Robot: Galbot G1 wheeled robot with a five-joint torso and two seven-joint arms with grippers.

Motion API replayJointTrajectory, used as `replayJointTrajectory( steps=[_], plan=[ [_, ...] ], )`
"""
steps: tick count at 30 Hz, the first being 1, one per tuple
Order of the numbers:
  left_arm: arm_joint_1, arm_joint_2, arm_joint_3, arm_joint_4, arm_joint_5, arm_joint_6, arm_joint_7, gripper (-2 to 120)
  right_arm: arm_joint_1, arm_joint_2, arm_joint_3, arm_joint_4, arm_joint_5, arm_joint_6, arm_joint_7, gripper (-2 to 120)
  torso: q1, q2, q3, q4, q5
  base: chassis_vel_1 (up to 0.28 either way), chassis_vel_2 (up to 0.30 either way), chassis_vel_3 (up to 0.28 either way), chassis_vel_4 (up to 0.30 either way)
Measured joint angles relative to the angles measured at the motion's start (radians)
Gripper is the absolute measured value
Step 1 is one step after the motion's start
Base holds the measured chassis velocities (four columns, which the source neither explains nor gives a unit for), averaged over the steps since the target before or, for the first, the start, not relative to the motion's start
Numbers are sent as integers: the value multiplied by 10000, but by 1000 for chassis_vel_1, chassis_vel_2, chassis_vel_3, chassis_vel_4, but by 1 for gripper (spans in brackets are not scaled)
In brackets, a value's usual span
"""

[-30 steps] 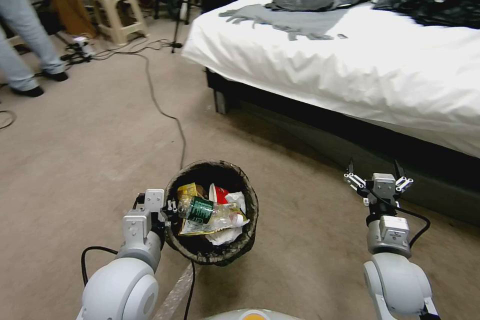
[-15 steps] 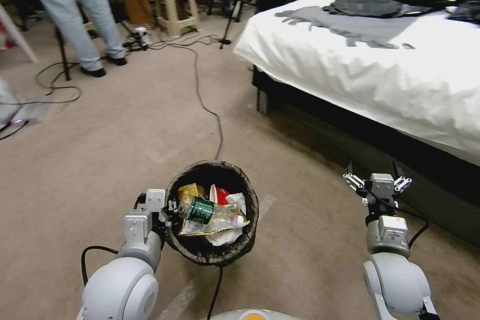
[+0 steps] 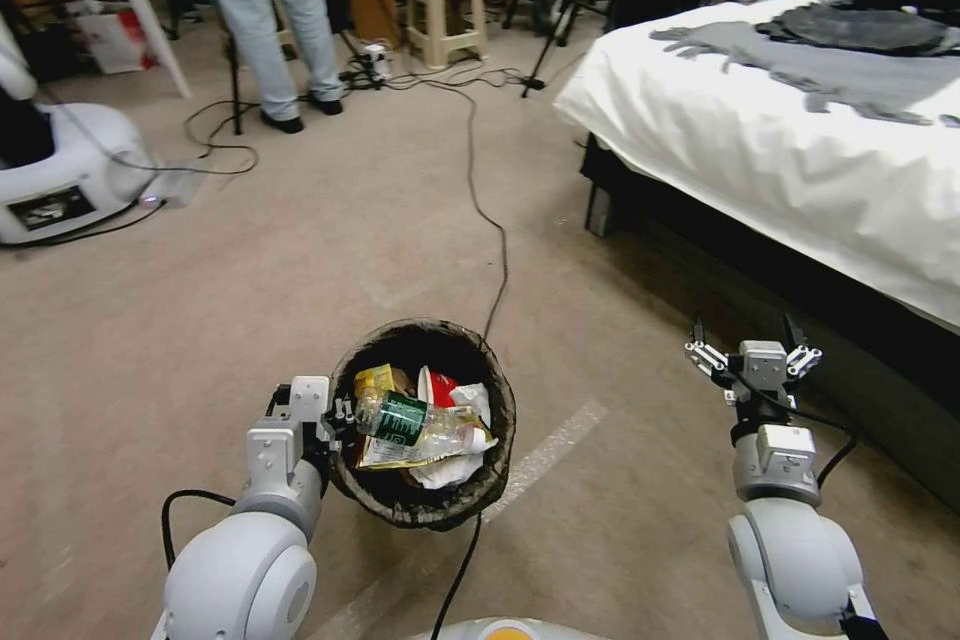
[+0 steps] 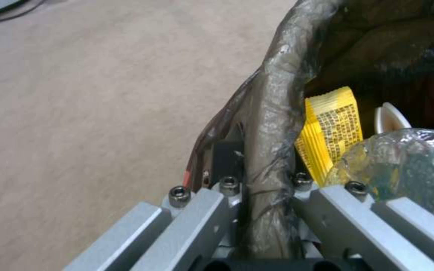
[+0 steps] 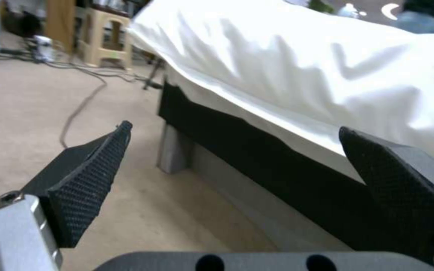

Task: Pick up the trash bin, then pick up the garbage from the floor and place it into the trash bin.

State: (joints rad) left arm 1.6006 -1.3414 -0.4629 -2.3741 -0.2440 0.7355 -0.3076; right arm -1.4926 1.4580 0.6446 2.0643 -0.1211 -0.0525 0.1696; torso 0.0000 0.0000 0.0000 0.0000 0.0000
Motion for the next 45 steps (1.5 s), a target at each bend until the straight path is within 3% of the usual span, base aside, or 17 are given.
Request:
replayJointTrajectory(
  steps=[30,38,41,45],
  plan=[
    [41,181,-127,-134,-9,-123,34,0,-75,-204,107,123,122,-106,-54,100,0,0,0,2,0,89,94,90,88],
    [-14,196,-209,-14,-122,-202,-196,0,-98,-190,105,63,87,-106,-63,100,0,0,0,-1,0,0,0,0,0],
    [-214,504,-333,186,-831,-21,-633,0,-130,-170,99,50,55,-91,-55,100,0,0,0,-1,-1,0,0,0,0],
    [-389,802,-527,573,-807,-18,-795,0,-174,-166,80,44,28,-56,-50,100,0,0,0,0,1,0,0,0,0]
  ],
)
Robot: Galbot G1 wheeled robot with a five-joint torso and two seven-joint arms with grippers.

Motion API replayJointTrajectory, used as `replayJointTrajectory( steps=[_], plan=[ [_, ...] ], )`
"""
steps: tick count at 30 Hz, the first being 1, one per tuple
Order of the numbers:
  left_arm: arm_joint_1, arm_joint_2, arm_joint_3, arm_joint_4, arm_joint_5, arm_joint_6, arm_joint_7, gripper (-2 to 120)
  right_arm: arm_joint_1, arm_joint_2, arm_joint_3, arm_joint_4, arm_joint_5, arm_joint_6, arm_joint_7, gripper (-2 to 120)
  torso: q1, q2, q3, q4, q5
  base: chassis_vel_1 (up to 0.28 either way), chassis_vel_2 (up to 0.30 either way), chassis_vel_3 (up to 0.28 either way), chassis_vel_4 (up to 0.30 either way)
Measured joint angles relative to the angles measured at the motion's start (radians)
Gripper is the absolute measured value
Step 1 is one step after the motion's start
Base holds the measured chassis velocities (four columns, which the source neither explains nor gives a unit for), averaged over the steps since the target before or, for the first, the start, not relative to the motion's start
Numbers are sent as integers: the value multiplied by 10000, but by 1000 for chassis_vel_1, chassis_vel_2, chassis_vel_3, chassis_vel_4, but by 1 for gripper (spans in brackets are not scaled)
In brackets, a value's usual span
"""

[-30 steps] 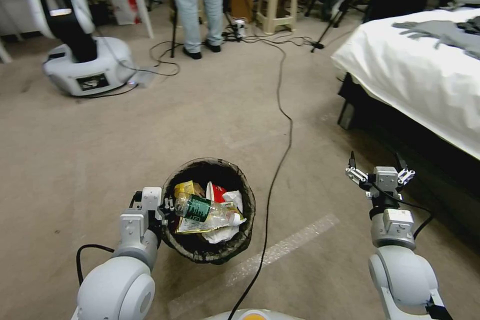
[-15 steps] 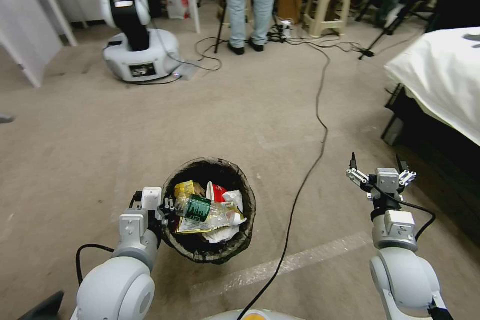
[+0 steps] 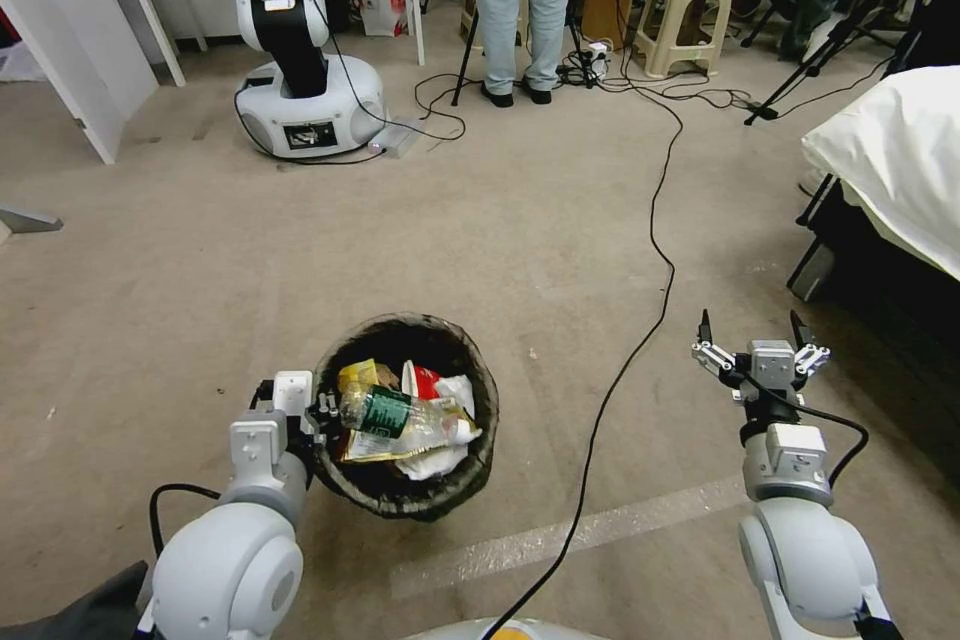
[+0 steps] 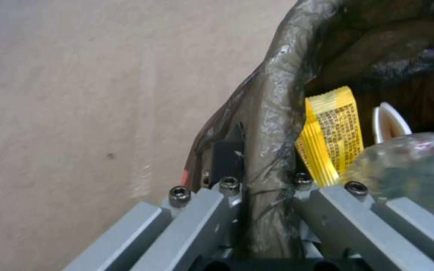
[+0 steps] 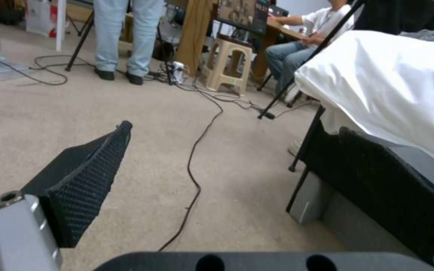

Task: Pick up the trash bin, then pick up the garbage from the floor and place it into the trash bin.

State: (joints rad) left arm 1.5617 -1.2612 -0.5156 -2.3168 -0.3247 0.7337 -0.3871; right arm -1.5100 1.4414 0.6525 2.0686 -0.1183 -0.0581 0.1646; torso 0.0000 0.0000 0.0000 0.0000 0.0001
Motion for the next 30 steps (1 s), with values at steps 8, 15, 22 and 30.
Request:
replayJointTrajectory(
  steps=[8,15,22,30],
  plan=[
    [-524,104,41,1147,26,6,40,0,-26,30,-108,-80,-113,70,6,100,0,0,0,0,-2,0,0,0,0],
    [-771,313,423,2090,313,-1,81,0,-106,43,-196,-80,-200,93,22,100,0,1,-1,2,8,0,0,0,0],
    [-563,686,447,1982,569,-5,458,1,-164,149,-326,-214,-405,188,33,100,0,0,0,0,-6,0,0,0,0],
    [-797,830,188,662,491,29,920,25,-170,175,-433,-248,-518,163,28,100,0,0,1,-2,-2,0,0,0,0]
  ],
)
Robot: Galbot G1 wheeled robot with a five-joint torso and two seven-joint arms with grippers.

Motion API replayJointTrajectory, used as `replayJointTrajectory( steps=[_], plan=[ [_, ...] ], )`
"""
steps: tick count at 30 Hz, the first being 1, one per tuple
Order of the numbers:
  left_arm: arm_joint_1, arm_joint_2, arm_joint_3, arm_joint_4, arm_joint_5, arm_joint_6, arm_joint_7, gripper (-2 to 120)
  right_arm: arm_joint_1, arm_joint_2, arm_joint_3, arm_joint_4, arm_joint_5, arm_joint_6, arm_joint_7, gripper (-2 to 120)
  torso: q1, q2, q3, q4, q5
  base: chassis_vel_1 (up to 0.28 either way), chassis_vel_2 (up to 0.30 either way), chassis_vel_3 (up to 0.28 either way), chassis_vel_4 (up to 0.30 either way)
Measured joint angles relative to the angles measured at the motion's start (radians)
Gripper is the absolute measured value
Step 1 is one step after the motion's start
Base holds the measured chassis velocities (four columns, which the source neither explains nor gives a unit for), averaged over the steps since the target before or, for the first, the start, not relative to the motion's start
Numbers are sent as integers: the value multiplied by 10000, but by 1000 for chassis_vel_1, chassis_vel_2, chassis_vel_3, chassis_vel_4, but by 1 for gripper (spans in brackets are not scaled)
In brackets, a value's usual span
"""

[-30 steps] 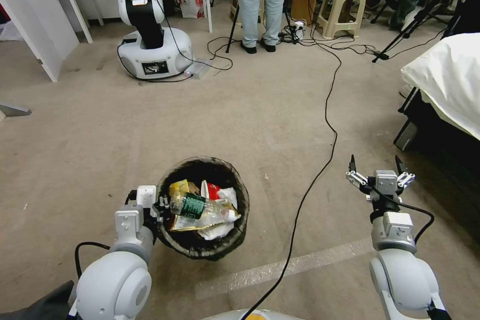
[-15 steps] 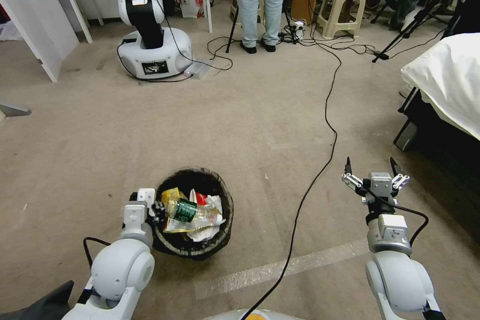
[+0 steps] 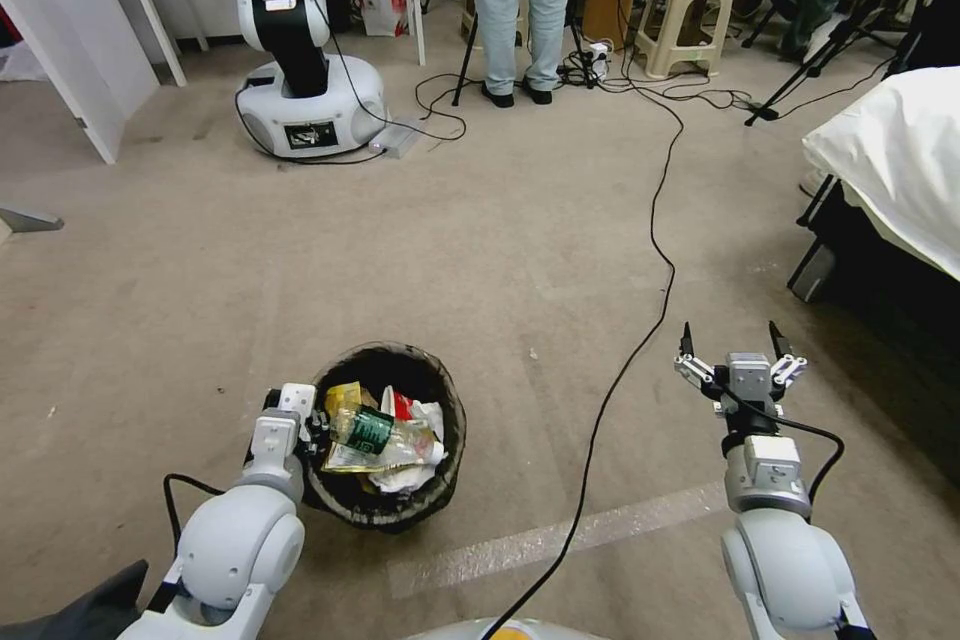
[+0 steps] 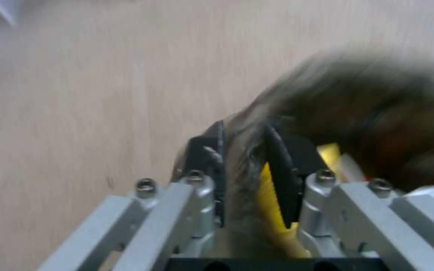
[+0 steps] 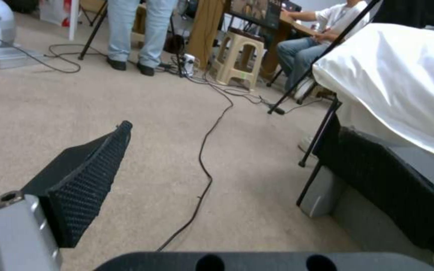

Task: Pick up the trash bin, then pick up the garbage from the floor and place it into the trash bin.

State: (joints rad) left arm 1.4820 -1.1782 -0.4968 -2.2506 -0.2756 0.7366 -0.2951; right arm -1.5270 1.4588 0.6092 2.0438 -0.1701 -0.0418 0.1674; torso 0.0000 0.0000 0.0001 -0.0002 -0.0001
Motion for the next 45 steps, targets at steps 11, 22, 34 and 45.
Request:
replayJointTrajectory(
  steps=[11,22,34,45],
  plan=[
    [158,270,-432,-1578,-543,0,-32,67,-10,13,-92,-128,-114,4,-13,100,0,0,0,2,-1,0,0,0,0],
    [1406,-844,-394,-2534,256,-2477,79,99,-212,140,82,174,166,599,128,100,-1,0,-2,4,0,0,0,0,0],
    [1712,-1361,-155,-1241,2249,-6661,1238,100,-1365,573,319,1166,-29,2294,48,100,0,0,-1,1,-3,0,0,0,0],
    [1629,-1447,-106,-851,2124,-6922,1051,100,-1670,695,408,1311,-215,2897,-209,100,0,0,-1,3,2,0,0,0,0]
  ],
)
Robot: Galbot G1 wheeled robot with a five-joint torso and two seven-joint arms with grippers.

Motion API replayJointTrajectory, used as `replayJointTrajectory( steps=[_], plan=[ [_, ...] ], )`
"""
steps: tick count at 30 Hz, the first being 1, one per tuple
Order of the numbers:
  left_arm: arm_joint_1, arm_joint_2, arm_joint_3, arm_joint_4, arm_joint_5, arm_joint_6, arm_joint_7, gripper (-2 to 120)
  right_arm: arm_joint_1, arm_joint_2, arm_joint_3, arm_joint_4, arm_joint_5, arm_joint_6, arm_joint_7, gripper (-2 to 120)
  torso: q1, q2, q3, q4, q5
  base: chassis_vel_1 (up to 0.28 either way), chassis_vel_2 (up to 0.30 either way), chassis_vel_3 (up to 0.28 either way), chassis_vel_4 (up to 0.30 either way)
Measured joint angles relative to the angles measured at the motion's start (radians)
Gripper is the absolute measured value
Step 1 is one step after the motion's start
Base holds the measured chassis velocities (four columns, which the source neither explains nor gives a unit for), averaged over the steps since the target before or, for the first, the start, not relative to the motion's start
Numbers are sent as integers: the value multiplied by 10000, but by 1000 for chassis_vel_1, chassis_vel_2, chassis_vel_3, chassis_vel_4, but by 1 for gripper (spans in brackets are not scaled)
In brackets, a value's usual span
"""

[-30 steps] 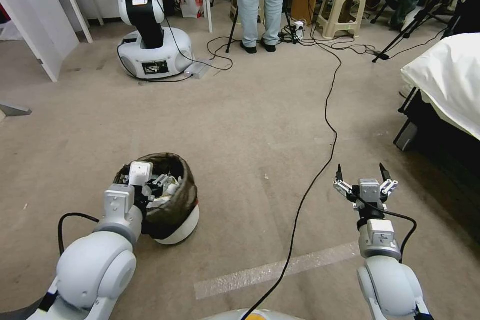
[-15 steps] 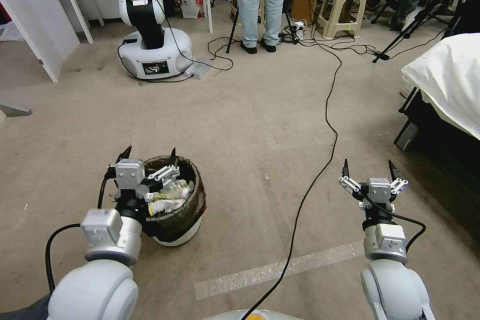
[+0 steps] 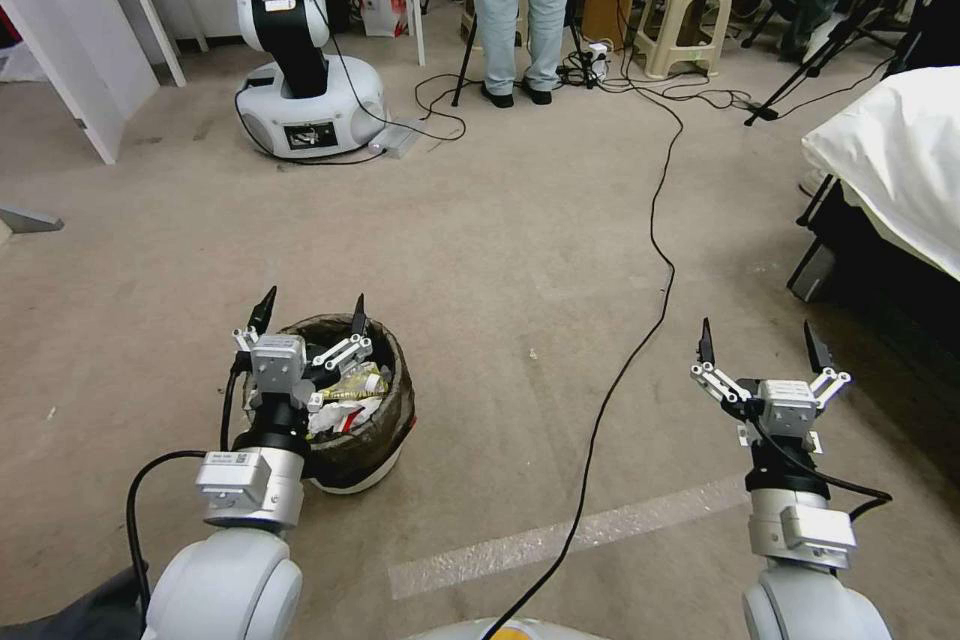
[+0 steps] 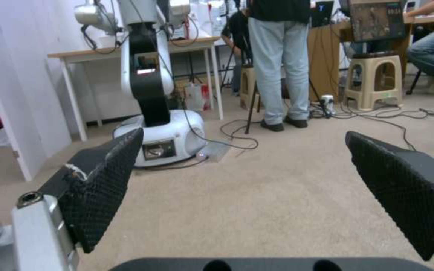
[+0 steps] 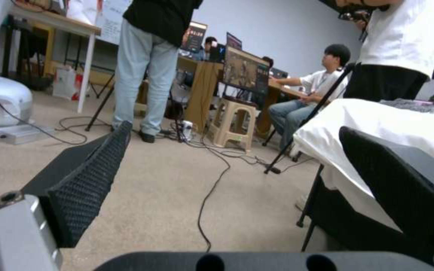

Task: Pick up the trash bin, then pick up the garbage from the floor and place it into the trash bin.

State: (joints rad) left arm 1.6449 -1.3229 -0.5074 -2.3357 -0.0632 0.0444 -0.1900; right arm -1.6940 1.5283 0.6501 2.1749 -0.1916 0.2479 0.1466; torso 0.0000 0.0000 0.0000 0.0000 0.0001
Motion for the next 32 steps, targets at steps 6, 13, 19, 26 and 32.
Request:
replayJointTrajectory(
  steps=[6,13,19,26,32],
  plan=[
    [-3,6,-5,3,-32,20,-32,100,-11,3,-4,-9,-16,-32,7,100,-1,0,0,0,0,0,0,0,0],
    [-5,11,-10,3,-43,53,-37,100,-4,2,-8,-23,-17,-61,15,100,0,-1,0,0,-1,0,0,0,0],
    [-7,15,-11,4,-49,74,-41,100,1,-1,-10,-31,-16,-77,21,100,0,0,1,0,-1,0,0,0,0],
    [-7,19,-11,3,-52,85,-46,100,5,-4,-10,-36,-16,-85,27,100,0,0,1,0,-1,0,0,0,0],
    [-8,20,-11,4,-53,90,-47,100,8,-4,-11,-37,-13,-90,31,100,0,0,1,0,-1,0,0,0,0]
  ],
)
